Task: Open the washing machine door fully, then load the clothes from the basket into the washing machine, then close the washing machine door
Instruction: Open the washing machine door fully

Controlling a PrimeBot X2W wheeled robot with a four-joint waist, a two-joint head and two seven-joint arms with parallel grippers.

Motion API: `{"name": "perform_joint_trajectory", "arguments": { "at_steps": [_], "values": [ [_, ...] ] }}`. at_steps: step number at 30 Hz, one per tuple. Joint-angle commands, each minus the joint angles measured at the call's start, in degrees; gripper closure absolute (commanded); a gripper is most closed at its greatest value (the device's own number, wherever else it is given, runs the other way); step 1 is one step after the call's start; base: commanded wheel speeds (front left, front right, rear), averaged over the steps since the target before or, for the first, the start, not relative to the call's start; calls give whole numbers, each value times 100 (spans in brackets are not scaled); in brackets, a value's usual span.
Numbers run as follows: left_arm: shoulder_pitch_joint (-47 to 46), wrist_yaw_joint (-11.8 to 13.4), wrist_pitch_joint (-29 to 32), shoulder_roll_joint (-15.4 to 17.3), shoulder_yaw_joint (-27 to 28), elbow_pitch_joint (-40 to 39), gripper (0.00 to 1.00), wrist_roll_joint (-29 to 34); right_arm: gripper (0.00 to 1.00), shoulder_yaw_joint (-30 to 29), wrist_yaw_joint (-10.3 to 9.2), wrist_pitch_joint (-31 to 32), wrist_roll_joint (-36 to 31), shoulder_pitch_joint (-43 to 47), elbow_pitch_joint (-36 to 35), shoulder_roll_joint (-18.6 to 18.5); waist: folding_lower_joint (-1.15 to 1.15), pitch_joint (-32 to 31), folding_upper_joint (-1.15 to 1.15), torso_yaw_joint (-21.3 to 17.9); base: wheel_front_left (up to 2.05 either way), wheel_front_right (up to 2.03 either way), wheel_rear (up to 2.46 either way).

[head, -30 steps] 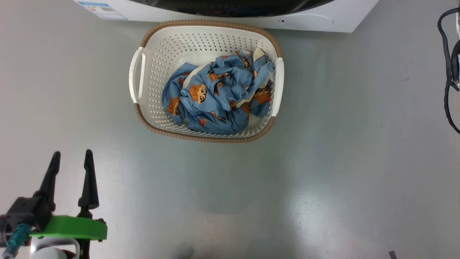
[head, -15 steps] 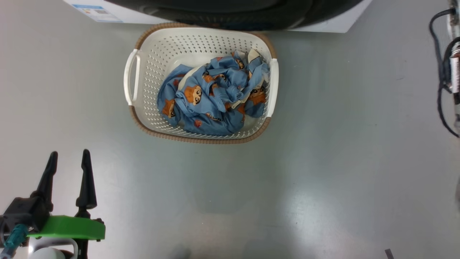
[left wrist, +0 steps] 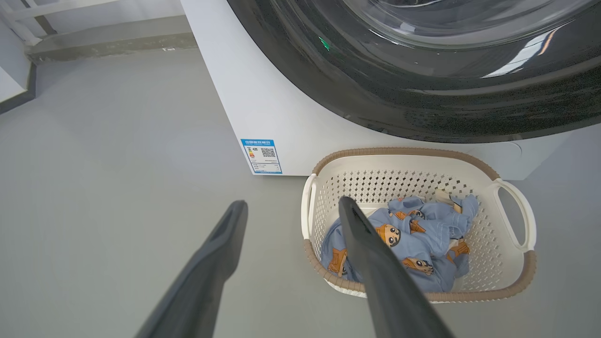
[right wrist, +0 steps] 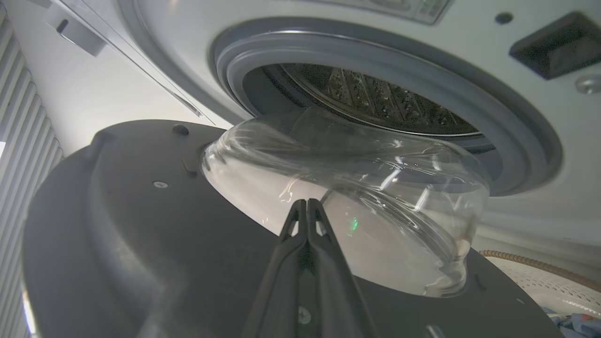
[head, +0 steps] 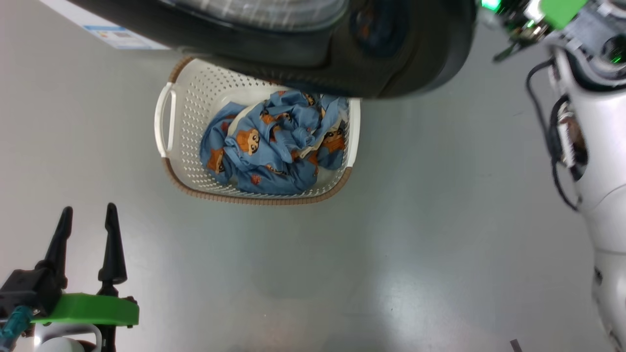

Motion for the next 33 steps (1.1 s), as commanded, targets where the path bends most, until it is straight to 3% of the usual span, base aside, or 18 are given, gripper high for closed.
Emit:
{"name": "perform_joint_trajectory", "arguments": {
  "at_steps": [1, 23, 33],
  "values": [
    [42, -17, -52, 183, 240, -96, 0, -81, 100, 165, 10, 113, 17, 263, -202, 236, 0, -101, 0, -72, 0, 0, 0],
    [451, -17, -52, -48, 552, -87, 0, -32, 100, 1130, 10, 843, 365, 2142, -560, 1004, 0, -1543, 0, -449, 0, 0, 0],
    [520, -17, -52, -133, 523, -59, 0, 7, 100, 1971, 10, 428, 760, 2592, -586, 1123, 0, -1850, 0, -237, 0, 0, 0]
  ]
}}
